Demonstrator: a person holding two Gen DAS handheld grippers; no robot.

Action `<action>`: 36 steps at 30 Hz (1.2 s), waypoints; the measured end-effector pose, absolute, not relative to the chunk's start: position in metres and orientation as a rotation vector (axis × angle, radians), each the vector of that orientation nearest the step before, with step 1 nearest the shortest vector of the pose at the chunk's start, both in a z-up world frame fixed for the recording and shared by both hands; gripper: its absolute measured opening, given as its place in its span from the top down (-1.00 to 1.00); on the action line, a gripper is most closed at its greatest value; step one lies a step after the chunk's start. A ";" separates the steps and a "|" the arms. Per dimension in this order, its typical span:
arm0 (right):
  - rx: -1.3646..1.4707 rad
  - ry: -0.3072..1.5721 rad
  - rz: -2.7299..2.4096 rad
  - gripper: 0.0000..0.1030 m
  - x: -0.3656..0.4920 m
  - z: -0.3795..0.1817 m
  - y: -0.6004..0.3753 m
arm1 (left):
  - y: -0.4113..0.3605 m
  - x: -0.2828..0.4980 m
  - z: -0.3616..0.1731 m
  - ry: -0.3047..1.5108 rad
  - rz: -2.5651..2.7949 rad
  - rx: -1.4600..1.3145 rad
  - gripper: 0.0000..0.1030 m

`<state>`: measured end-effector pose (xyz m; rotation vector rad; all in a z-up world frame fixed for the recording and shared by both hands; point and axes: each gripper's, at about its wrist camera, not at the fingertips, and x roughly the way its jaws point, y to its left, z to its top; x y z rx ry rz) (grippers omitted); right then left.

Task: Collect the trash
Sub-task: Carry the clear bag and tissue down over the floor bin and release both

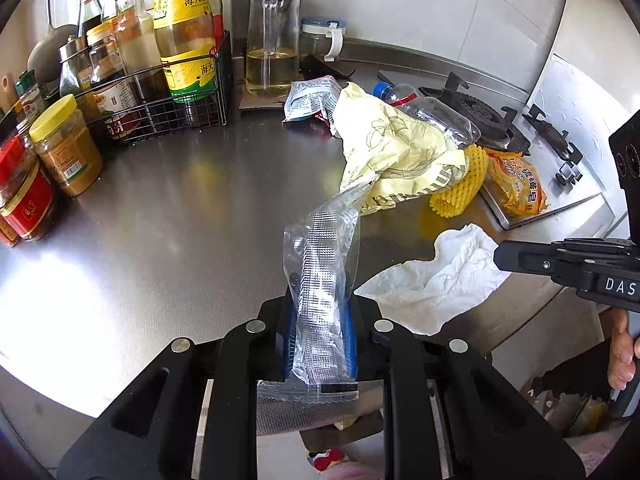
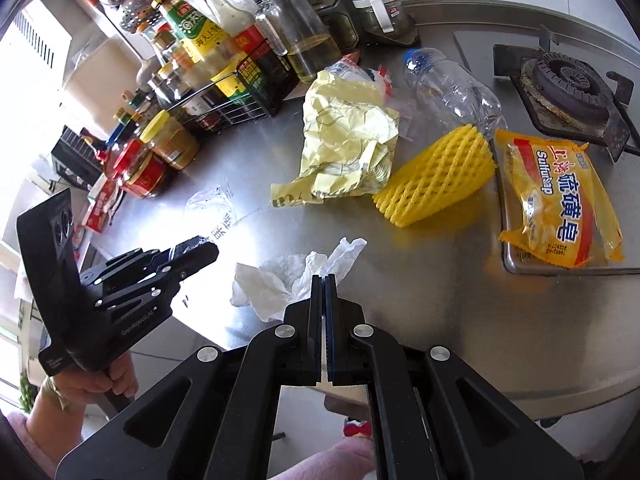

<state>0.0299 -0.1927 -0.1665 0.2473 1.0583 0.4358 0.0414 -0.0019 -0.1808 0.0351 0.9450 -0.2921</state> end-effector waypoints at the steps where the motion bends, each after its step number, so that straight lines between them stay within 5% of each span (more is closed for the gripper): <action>1: 0.246 1.063 0.446 0.94 0.025 -0.168 -0.192 | -0.003 0.036 -0.180 0.944 -0.287 0.033 0.66; 19: 0.153 1.147 0.653 0.94 -0.064 -0.190 -0.189 | -0.001 -0.086 -0.183 0.969 -0.150 -0.029 0.66; 36: 0.108 1.281 0.609 0.94 -0.075 -0.347 -0.177 | 0.001 -0.115 -0.327 1.195 -0.092 -0.177 0.66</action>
